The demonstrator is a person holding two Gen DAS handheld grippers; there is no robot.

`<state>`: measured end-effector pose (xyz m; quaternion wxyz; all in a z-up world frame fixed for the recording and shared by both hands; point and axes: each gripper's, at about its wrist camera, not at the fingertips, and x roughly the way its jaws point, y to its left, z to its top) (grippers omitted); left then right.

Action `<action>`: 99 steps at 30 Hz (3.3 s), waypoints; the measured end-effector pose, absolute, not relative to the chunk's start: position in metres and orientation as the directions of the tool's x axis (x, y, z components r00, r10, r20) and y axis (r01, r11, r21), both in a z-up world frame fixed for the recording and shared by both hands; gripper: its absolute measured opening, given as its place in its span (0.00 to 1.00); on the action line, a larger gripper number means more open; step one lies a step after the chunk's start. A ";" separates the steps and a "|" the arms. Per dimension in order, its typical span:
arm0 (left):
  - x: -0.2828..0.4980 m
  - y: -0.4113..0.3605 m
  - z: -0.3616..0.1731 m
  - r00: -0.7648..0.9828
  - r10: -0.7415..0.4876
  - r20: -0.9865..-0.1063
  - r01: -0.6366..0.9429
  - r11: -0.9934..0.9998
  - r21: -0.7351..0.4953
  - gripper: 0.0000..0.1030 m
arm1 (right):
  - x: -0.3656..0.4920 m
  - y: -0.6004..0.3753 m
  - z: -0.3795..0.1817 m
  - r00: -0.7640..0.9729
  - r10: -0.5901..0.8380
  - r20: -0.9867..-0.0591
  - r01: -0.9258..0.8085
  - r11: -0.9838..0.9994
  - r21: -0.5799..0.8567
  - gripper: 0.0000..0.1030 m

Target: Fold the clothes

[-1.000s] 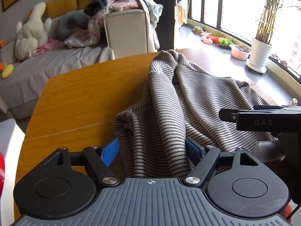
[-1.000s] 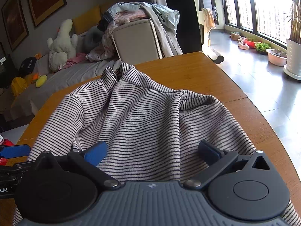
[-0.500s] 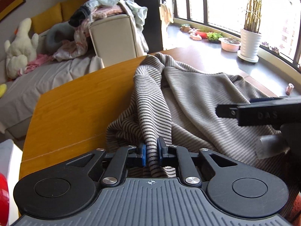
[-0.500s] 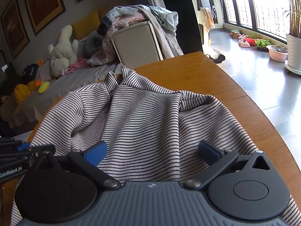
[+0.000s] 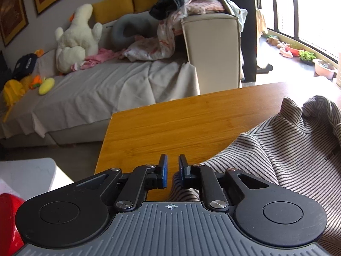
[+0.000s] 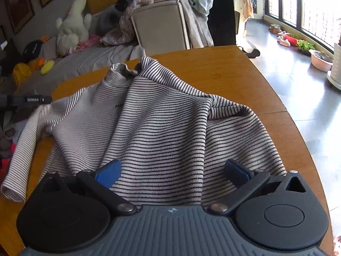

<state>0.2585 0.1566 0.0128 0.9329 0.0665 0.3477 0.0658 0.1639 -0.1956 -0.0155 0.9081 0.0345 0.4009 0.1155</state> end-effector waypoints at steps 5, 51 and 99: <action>0.225 0.182 0.049 0.791 0.094 -0.605 -0.110 0.994 0.011 0.55 | 0.158 -0.166 0.016 0.748 0.256 -0.612 -0.266 0.961 0.076 0.87; 0.173 0.093 0.007 0.768 -0.124 -0.628 0.124 0.991 -0.044 0.93 | 0.034 -0.155 0.004 0.511 0.520 -0.685 -0.774 0.624 -0.104 0.13; 0.127 0.056 -0.024 0.737 -0.409 -0.538 0.365 0.911 -0.193 1.00 | 0.264 -0.099 0.099 0.708 0.481 -0.517 -0.463 0.869 0.174 0.04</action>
